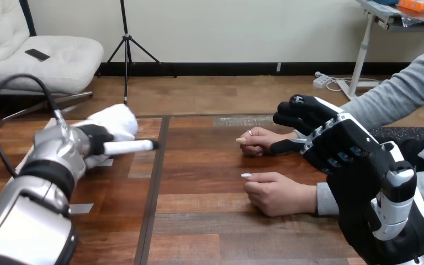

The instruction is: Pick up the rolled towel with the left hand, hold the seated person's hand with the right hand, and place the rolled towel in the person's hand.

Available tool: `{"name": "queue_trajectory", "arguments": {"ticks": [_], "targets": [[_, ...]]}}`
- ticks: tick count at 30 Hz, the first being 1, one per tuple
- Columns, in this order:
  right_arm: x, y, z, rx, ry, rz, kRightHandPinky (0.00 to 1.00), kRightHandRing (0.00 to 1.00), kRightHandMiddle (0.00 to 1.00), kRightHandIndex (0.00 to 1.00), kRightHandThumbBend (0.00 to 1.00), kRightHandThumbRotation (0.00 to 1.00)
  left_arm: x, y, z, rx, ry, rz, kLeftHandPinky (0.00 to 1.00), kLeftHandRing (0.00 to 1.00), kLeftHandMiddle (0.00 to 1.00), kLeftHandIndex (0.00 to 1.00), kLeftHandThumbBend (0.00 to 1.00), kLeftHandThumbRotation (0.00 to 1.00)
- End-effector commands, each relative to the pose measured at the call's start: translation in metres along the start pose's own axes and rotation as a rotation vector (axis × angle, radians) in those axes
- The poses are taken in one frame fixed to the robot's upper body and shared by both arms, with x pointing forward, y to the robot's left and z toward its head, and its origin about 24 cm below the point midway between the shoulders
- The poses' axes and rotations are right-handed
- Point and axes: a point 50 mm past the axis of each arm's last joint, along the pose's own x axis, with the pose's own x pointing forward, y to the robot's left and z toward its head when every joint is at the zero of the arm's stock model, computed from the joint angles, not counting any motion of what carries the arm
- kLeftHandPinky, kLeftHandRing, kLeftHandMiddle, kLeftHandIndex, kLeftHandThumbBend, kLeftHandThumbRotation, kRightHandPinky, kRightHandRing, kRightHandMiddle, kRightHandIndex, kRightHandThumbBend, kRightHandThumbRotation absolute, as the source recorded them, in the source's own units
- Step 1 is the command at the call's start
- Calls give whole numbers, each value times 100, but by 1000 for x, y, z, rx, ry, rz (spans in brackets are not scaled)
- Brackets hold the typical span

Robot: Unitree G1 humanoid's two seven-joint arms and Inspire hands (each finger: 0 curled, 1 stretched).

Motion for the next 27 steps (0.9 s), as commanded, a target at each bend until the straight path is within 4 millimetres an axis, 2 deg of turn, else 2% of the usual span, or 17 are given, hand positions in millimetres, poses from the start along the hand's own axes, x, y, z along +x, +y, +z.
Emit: {"name": "queue_trajectory", "arguments": {"ticks": [1, 9, 13, 27], "targets": [[16, 3, 13, -7, -94, 32, 65, 83, 82, 79, 88, 96, 1, -12, 18, 29, -103, -25, 72, 86, 92, 99, 99, 100], [18, 3, 13, 0, -98, 41, 66, 83, 82, 79, 86, 96, -9, -17, 20, 72, -166, -27, 78, 94, 97, 98, 100, 100], [19, 4, 12, 8, -98, 48, 67, 83, 83, 80, 85, 96, -18, -20, 20, 84, -190, -25, 87, 98, 99, 100, 100, 100], [21, 4, 10, 4, -97, 46, 66, 83, 82, 80, 86, 95, -53, -35, 18, 58, -305, -27, 98, 100, 100, 100, 98, 100]]}}
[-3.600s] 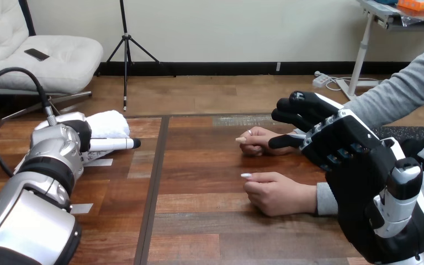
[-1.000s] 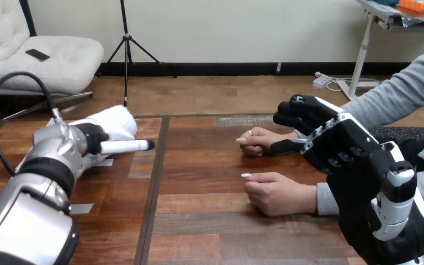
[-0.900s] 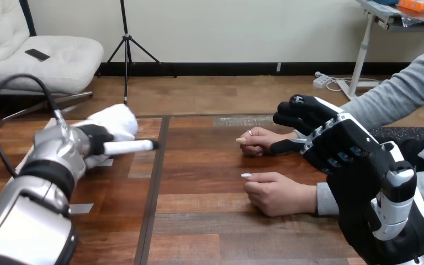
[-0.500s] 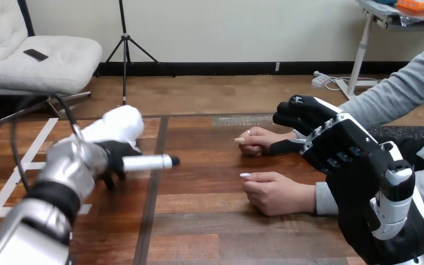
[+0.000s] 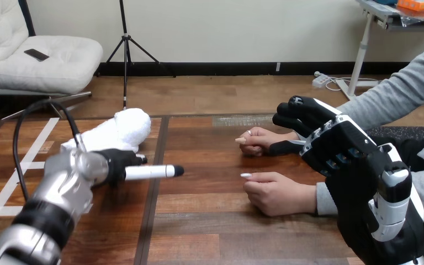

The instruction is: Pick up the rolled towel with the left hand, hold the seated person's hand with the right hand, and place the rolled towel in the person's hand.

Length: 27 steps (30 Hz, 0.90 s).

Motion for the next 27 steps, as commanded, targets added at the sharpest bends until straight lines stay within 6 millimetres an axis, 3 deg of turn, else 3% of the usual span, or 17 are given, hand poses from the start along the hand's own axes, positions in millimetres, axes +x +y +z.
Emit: {"name": "queue_trajectory", "arguments": {"ticks": [1, 9, 27], "targets": [[22, 4, 12, -2, -111, 46, 66, 83, 82, 80, 86, 95, -45, 0, 17, 45, -175, 66, 99, 100, 100, 100, 97, 100], [23, 4, 12, 0, -111, 44, 65, 83, 82, 80, 86, 95, -64, -10, 20, 53, -238, 37, 99, 100, 100, 100, 95, 100], [25, 2, 10, -6, -105, 51, 64, 83, 82, 79, 86, 95, -98, -17, 34, 60, -398, 88, 90, 97, 100, 100, 96, 95]]}}
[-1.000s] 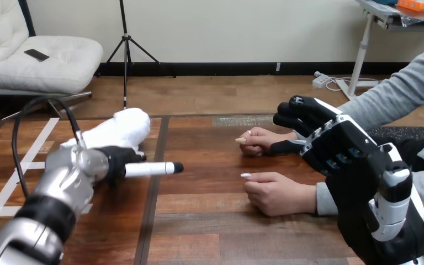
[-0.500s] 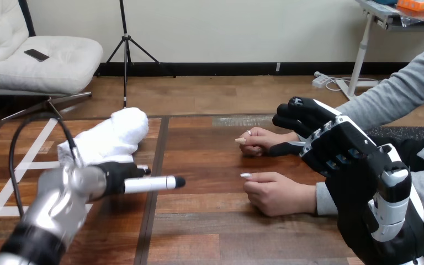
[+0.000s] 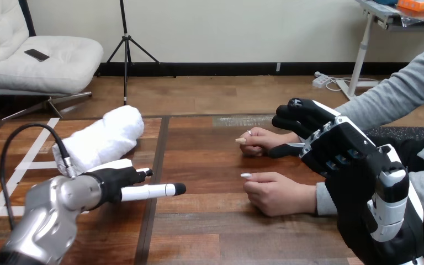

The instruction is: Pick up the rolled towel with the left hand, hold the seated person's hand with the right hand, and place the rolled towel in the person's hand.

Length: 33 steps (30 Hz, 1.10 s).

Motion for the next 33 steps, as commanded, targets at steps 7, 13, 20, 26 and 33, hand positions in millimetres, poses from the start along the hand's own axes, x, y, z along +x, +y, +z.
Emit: {"name": "queue_trajectory", "arguments": {"ticks": [7, 13, 20, 26, 33], "targets": [[27, 2, 11, -3, -112, 54, 64, 83, 82, 79, 87, 95, -70, 14, 56, 102, -396, 141, 93, 99, 100, 100, 93, 91], [28, 2, 10, -9, -113, 52, 63, 83, 82, 79, 87, 95, -79, 20, 62, 90, -454, 191, 96, 100, 100, 100, 92, 87], [28, 1, 10, -3, -107, 50, 62, 82, 81, 79, 87, 95, -89, 28, 69, 62, -519, 279, 98, 100, 100, 100, 92, 86], [28, 1, 9, -1, -110, 51, 62, 82, 81, 79, 86, 94, -96, 36, 74, 56, -557, 382, 100, 100, 100, 100, 90, 84], [28, 1, 9, -4, -109, 48, 61, 82, 81, 78, 86, 94, -100, 50, 80, 94, -571, 538, 99, 100, 100, 100, 85, 81]]}}
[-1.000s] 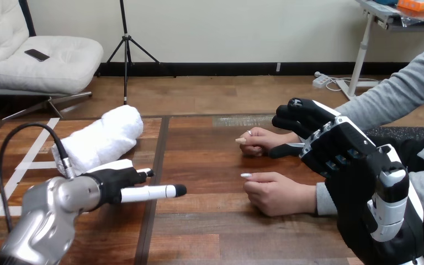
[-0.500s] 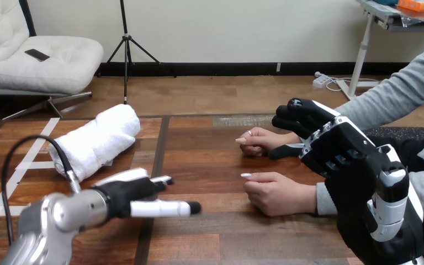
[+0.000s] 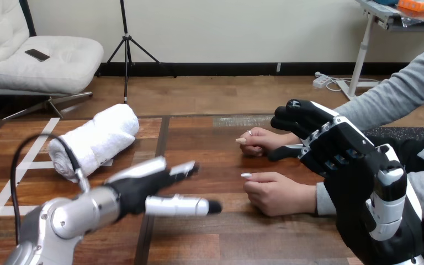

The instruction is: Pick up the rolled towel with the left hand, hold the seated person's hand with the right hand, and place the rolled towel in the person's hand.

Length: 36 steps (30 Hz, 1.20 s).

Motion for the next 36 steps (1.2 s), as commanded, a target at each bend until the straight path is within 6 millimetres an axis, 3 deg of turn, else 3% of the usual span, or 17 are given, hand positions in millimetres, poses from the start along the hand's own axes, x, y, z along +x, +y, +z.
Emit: {"name": "queue_trajectory", "arguments": {"ticks": [1, 15, 26, 36], "targets": [[26, 1, 10, -5, -112, 45, 61, 82, 81, 78, 86, 94, -30, 72, 56, 195, -222, 427, 99, 100, 100, 100, 85, 81], [25, 1, 9, -5, -112, 46, 61, 81, 81, 78, 85, 94, -30, 101, 61, 277, -229, 605, 91, 100, 100, 100, 88, 84], [24, 2, 10, -1, -113, 46, 61, 81, 81, 79, 84, 95, -23, 125, 61, 288, -202, 685, 98, 100, 100, 100, 89, 83], [22, 2, 10, 8, -113, 47, 63, 82, 82, 80, 83, 95, -5, 150, 52, 342, -106, 778, 100, 100, 100, 100, 92, 84]]}}
